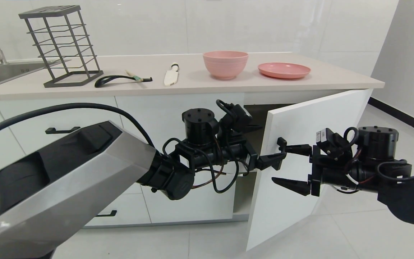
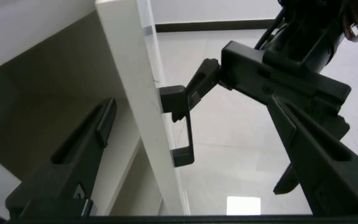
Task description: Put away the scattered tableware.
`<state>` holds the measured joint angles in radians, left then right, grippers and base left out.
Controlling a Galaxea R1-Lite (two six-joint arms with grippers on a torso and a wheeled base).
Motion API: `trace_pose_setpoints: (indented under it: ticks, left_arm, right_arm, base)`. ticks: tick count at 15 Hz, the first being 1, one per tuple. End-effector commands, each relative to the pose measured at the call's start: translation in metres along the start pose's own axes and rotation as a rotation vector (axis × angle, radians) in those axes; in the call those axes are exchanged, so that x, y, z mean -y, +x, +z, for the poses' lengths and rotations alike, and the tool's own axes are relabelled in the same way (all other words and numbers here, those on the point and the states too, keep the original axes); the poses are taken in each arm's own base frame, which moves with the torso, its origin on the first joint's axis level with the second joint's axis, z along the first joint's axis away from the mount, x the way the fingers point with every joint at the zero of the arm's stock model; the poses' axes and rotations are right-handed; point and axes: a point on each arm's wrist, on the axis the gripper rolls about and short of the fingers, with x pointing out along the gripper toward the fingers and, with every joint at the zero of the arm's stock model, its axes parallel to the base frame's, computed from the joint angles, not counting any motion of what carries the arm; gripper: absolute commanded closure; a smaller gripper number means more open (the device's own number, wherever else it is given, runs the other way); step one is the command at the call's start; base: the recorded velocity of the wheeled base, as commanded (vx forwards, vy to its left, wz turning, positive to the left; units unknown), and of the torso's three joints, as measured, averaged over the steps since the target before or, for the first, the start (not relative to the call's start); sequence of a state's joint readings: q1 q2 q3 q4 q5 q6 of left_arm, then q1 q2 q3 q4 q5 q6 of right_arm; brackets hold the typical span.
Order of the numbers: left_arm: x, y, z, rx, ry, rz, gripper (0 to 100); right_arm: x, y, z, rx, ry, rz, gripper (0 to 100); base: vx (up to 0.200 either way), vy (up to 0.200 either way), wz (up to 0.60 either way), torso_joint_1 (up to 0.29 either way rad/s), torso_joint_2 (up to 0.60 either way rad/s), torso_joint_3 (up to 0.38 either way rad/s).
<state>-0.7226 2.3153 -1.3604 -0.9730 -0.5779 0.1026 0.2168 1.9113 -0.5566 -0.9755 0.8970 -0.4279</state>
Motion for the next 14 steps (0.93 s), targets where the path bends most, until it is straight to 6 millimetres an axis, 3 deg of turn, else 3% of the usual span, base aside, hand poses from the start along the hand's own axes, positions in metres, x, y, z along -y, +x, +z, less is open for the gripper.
trace_pose_setpoints:
  ticks: [1,5,8,14]
  left_arm:
    - [0.002,0.004,-0.002,0.001,0.000,-0.010,0]
    - [0.017,0.013,-0.001,0.015,0.005,-0.051,0]
    - [0.016,0.013,-0.006,0.008,0.001,-0.049,0]
    - [0.021,0.026,-0.016,0.009,0.000,-0.070,0]
  right_arm:
    - [0.000,0.000,0.000,0.000,-0.001,0.000,0]
    - [0.004,-0.005,-0.002,-0.004,0.006,-0.023,0]
    - [0.010,-0.020,-0.006,-0.012,0.018,-0.075,0]
    - [-0.011,-0.062,-0.012,-0.045,0.074,-0.158,0]
  base:
    - [0.000,0.000,0.00,0.000,0.00,0.000]
    - [0.000,0.000,0.00,0.000,0.00,0.000]
    - [0.000,0.000,0.00,0.000,0.00,0.000]
    - [0.000,0.000,0.00,0.000,0.00,0.000]
